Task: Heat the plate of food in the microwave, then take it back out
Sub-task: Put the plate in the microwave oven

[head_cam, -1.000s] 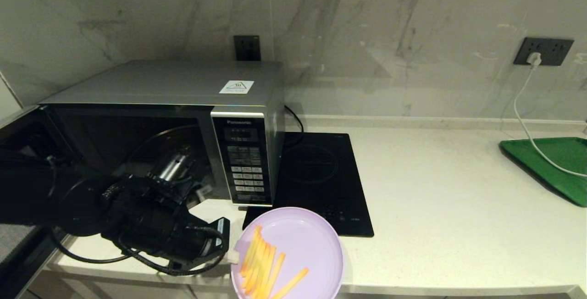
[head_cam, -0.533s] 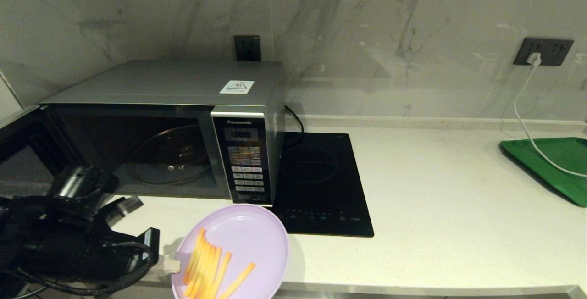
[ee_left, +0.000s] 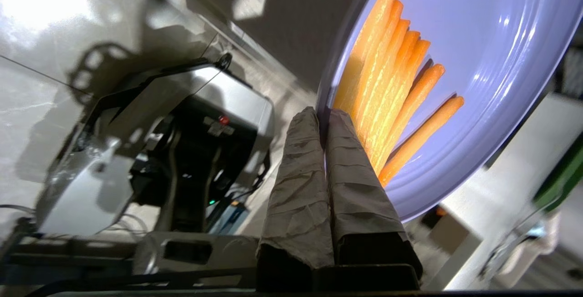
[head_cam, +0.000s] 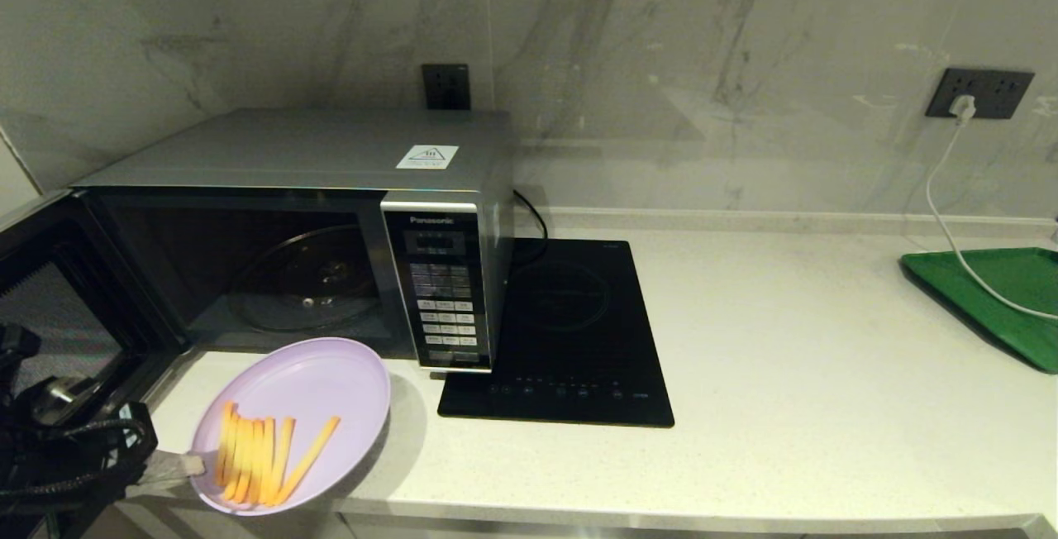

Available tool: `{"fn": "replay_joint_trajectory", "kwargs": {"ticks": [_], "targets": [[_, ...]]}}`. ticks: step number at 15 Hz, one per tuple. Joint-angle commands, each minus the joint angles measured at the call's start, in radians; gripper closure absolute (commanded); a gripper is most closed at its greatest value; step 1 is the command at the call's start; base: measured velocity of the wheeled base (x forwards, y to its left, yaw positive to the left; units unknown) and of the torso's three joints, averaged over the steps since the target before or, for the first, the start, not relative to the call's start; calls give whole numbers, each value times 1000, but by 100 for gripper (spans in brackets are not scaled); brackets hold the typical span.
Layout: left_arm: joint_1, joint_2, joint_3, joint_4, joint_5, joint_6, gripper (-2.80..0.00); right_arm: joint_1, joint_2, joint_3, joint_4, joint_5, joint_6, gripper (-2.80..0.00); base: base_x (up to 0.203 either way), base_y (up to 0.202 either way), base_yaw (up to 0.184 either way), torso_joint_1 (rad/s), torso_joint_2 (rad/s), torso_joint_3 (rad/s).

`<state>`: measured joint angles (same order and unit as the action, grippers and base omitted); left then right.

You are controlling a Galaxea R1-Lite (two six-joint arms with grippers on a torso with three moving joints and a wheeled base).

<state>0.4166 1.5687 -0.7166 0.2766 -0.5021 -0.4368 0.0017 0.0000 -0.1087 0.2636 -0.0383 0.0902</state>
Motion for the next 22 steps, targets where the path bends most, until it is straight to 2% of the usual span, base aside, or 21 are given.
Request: {"fn": "replay_joint_trajectory", "kwargs": {"ticks": [1, 6, 7, 9, 14, 17, 19, 22], "targets": [[47, 43, -39, 1, -17, -40, 0, 0, 2, 0, 2, 0, 0, 0, 0, 0, 0, 0, 0, 0], [46, 136, -226, 2, -10, -312, 0, 0, 2, 0, 2, 0, 0, 0, 0, 0, 0, 0, 0, 0], [38, 146, -240, 1, -1, -349, 0, 0, 1, 0, 2, 0, 0, 0, 0, 0, 0, 0, 0, 0], [3, 167, -259, -4, 59, -425, 0, 0, 0, 0, 2, 0, 0, 0, 0, 0, 0, 0, 0, 0], [-150, 215, -265, -140, 214, -622, 0, 0, 0, 0, 2, 0, 0, 0, 0, 0, 0, 0, 0, 0], [-229, 233, -314, -173, 260, -749, 0, 0, 0, 0, 2, 0, 0, 0, 0, 0, 0, 0, 0, 0], [-255, 233, -344, -174, 276, -802, 0, 0, 0, 0, 2, 0, 0, 0, 0, 0, 0, 0, 0, 0], [-264, 232, -388, -166, 283, -808, 0, 0, 0, 0, 2, 0, 0, 0, 0, 0, 0, 0, 0, 0]]}}
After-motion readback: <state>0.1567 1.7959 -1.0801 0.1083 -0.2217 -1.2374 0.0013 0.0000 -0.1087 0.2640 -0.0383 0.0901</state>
